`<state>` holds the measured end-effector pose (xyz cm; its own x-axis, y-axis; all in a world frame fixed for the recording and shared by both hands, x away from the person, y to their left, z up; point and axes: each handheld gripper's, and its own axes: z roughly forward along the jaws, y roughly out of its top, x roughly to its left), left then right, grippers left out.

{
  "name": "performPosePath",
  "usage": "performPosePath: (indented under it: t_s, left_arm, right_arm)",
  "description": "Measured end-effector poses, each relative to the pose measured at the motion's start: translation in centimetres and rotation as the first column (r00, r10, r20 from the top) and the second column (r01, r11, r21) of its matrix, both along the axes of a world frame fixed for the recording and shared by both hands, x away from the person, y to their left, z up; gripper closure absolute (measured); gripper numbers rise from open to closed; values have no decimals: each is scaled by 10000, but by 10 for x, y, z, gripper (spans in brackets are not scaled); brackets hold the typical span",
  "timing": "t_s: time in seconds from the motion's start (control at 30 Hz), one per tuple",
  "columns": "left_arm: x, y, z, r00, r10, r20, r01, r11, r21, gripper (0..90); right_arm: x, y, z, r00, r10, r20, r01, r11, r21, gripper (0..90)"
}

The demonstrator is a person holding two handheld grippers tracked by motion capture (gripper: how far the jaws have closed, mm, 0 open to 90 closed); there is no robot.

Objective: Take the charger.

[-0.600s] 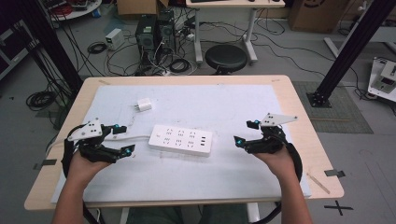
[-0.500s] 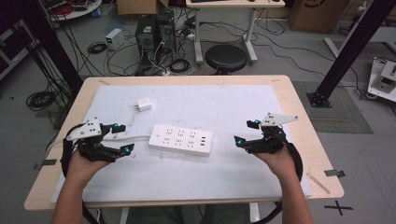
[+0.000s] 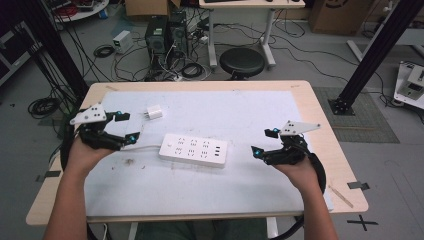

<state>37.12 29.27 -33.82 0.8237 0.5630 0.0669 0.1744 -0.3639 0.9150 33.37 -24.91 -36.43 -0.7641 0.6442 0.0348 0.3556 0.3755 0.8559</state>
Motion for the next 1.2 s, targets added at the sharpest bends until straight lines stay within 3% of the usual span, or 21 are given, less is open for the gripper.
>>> performPosePath:
  t_s: [0.07, 0.2, 0.23, 0.27, 0.33, 0.57, 0.67, 0.87, 0.93, 1.0, 1.03, 1.1, 1.2]
  left_arm:
    - [17, 1, 2, 9999, 44, -133, -41, 9997, 241, 196]
    - [46, 4, 2, 9992, 263, -298, -258, 9995, 194, 197]
    - [60, 4, 2, 9993, 244, -282, -242, 9997, 82, 197]
    - [60, 4, 2, 9993, 244, -282, -242, 9997, 82, 197]
    - [74, 3, 0, 9995, 270, -186, -268, 9996, 86, 197]
    - [121, -5, -15, 9995, 291, -147, -285, 9989, 376, 199]
    - [138, -7, -26, 9987, 332, -385, -313, 9983, 491, 199]
    - [161, -9, -59, 9909, 379, -1293, -287, 9970, 724, 199]
    - [168, -9, -74, 9861, 515, -1578, -340, 9932, 1114, 199]
    - [169, -10, -78, 9840, 589, -1680, -401, 9928, 1130, 199]
    - [171, -13, -85, 9824, 669, -1744, -412, 9883, 1471, 199]
    - [172, -14, -88, 9829, 770, -1673, -485, 9846, 1681, 199]
    - [175, -16, -95, 9821, 837, -1685, -550, 9842, 1685, 199]
  right_arm:
    - [0, 0, -1, 10000, -51, -17, 51, 10000, 25, 190]
    - [0, 2, -4, 9998, -44, -174, 44, 10000, -19, 190]
    - [0, 3, -4, 9998, 21, -190, -22, 10000, -71, 190]
    - [0, 3, -4, 9998, 21, -190, -22, 10000, -71, 190]
    - [0, 4, -5, 9997, 20, -245, -22, 9999, -116, 190]
    - [3, 6, -10, 9991, 51, -414, -57, 9999, -131, 190]
    - [4, 7, -14, 9985, 0, -539, -11, 9998, -201, 190]
    - [5, 8, -17, 9980, -24, -636, 9, 9997, -235, 190]
    - [6, 9, -18, 9979, -54, -649, 39, 9997, -229, 190]
    - [6, 9, -18, 9978, -44, -669, 29, 9997, -222, 190]
    - [6, 10, -19, 9978, -53, -660, 39, 9998, -214, 190]
    - [6, 11, -20, 9973, -72, -732, 56, 9997, -227, 190]
    - [7, 11, -22, 9974, -52, -721, 37, 9998, -210, 190]
